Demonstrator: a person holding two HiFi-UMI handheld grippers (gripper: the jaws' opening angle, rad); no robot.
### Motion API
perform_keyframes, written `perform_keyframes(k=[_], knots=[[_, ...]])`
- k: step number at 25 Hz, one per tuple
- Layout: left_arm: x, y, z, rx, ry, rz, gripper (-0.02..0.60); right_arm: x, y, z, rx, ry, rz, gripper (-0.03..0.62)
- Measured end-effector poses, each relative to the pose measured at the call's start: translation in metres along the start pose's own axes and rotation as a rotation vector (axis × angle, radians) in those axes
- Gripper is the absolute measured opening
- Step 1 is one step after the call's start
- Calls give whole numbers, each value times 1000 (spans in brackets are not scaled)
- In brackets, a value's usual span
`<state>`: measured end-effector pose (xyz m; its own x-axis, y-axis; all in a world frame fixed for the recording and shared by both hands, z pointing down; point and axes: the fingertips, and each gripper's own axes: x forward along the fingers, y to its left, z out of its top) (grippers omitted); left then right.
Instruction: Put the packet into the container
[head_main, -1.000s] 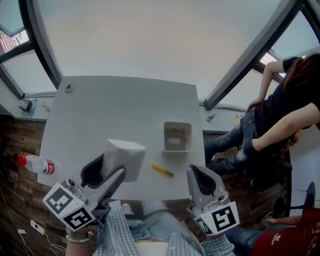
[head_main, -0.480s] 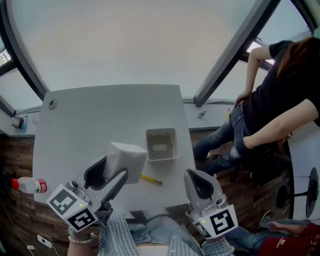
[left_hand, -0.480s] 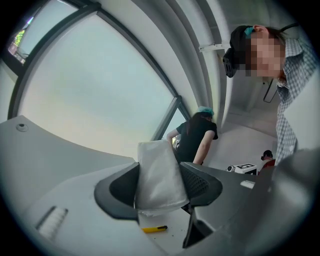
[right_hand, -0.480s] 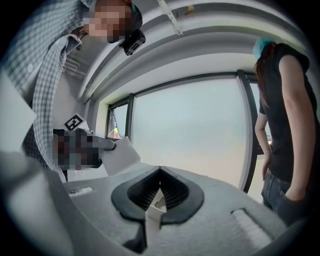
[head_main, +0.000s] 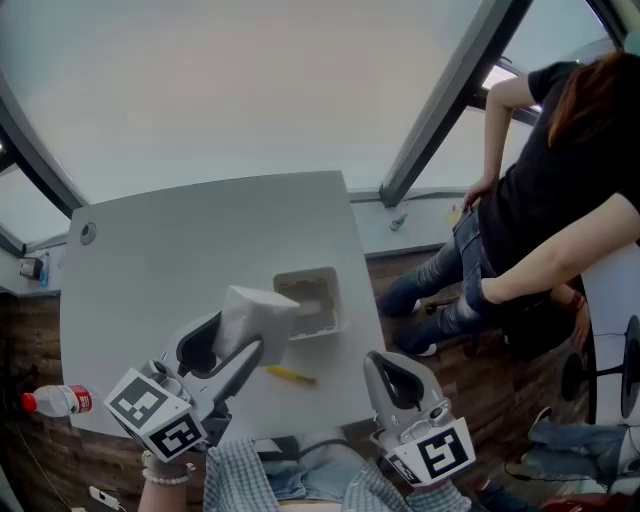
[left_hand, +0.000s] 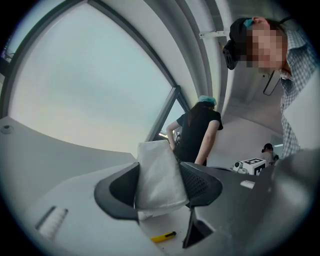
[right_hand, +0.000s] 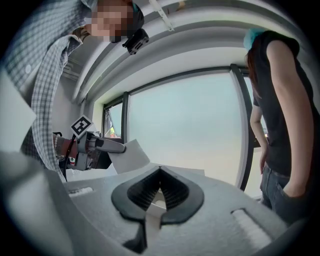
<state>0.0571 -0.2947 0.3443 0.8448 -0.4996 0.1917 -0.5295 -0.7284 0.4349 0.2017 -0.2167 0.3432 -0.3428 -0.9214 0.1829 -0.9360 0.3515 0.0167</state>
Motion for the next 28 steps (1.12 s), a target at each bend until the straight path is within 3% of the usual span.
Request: perform_keyframes(k=[13,28], knots=[[59,11,-9,57,63,3,261,4,-9,-13,9,36,22,-2],[115,14,-50,142,205,-9,261,29,-9,-12,-18,32,71,-2]])
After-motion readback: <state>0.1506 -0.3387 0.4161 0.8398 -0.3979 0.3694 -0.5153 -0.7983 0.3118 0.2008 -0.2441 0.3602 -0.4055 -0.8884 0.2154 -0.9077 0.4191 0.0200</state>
